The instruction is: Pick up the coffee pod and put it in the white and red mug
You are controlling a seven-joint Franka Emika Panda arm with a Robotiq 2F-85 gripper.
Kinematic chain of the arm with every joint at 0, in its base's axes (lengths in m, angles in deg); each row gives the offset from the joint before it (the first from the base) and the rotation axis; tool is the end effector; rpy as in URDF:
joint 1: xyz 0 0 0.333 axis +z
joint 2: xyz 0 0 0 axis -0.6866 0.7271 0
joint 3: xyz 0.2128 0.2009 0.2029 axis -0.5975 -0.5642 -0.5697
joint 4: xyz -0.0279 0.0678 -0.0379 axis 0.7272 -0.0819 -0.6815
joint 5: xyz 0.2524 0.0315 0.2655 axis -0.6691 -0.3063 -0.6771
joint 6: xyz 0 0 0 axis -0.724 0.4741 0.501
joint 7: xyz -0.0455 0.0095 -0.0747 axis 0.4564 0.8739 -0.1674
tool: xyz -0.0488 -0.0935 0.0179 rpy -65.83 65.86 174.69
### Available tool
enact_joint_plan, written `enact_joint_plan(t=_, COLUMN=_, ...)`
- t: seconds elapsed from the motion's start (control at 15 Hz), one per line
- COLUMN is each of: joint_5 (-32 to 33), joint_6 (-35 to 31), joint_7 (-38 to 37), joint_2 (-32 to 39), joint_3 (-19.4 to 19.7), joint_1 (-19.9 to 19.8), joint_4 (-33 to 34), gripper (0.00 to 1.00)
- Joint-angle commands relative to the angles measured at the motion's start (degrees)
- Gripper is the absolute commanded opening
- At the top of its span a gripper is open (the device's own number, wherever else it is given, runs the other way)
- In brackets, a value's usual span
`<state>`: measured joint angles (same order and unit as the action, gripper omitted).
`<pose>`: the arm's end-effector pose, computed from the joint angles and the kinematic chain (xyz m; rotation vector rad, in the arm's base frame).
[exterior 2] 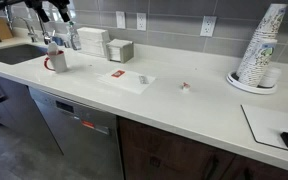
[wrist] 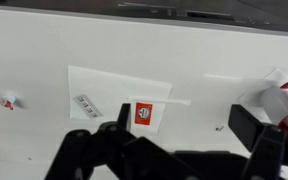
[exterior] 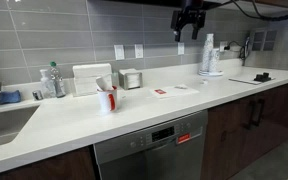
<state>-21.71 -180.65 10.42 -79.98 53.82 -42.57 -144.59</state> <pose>0.4056 0.0211 0.6078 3.0448 0.1642 0.3939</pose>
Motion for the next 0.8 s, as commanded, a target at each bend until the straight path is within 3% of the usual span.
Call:
enact_joint_plan(t=0.0, joint_5=0.1, joint_6=0.1, joint_7=-0.1, joint_2=0.0, joint_3=0.2, joint_1=0.3, joint_4=0.1, gripper=1.0)
enact_joint_plan(t=0.6, joint_5=0.1, joint_6=0.1, joint_7=-0.1, joint_2=0.0, joint_3=0.2, joint_1=0.3, joint_4=0.1, gripper=1.0)
enact_joint_plan(t=0.73, joint_5=2.7, joint_6=1.6, joint_7=-1.7, joint_2=3.1, joint_3=0.1, joint_1=-1.4, joint_4=1.5, gripper=1.0)
